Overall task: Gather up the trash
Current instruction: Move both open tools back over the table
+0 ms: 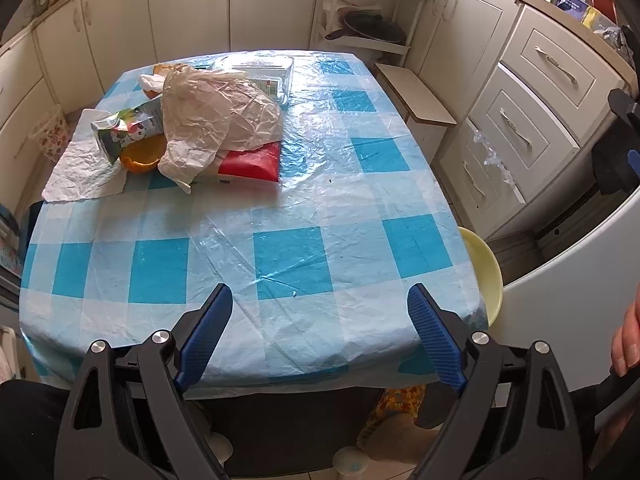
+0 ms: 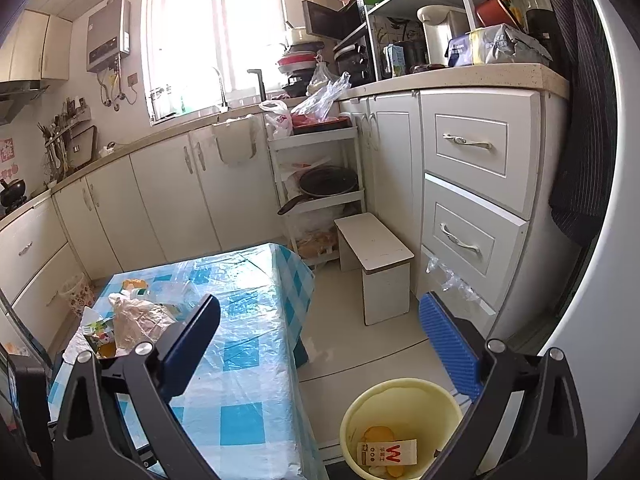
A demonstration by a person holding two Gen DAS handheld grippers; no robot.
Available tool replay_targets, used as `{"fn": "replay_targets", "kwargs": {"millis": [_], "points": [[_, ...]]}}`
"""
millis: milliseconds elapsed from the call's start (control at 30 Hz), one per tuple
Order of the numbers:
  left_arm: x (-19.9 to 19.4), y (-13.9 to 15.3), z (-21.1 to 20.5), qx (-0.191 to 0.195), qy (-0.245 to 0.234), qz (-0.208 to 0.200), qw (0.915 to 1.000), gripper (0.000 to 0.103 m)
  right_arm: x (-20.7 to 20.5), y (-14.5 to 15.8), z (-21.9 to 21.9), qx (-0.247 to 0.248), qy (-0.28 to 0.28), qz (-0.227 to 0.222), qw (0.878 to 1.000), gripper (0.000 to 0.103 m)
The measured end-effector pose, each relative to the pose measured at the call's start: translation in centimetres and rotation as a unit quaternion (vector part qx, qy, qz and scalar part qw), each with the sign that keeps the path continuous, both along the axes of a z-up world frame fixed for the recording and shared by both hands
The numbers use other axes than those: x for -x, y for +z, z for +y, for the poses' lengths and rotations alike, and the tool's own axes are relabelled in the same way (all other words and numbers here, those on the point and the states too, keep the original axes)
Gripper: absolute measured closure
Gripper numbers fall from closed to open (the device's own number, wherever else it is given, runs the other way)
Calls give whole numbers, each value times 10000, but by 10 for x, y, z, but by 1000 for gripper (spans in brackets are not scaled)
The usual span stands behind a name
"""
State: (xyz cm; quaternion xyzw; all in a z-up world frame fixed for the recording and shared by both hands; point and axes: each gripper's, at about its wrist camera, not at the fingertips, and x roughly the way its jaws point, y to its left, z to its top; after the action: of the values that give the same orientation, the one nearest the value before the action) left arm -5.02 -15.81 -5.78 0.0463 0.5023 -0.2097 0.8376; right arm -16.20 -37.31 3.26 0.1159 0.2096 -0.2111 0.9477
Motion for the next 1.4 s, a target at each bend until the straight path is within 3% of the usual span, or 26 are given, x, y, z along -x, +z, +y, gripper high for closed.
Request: {"fn": "replay_targets", "kwargs": {"millis": [667, 867, 1067, 1233, 1400], "points": [[-28, -7, 61, -170, 542, -58, 9984, 15, -41, -14, 42, 117, 503, 341, 9981, 8], [-63, 10, 129, -176, 1297, -143, 9913, 15, -62, -26, 61, 56, 841, 591, 9947, 8], [-102, 6, 184, -262, 1766, 92, 9839, 15, -85, -42, 88, 88, 1225, 916, 9882, 8], [-133, -9, 200, -314, 1979, 347, 9791, 15, -100, -54, 105, 141, 1422, 1116, 9834, 8], [-155, -3, 180, -255, 1690, 155, 9852, 15, -110, -64, 115, 209, 1518, 1282, 9798, 8]]}}
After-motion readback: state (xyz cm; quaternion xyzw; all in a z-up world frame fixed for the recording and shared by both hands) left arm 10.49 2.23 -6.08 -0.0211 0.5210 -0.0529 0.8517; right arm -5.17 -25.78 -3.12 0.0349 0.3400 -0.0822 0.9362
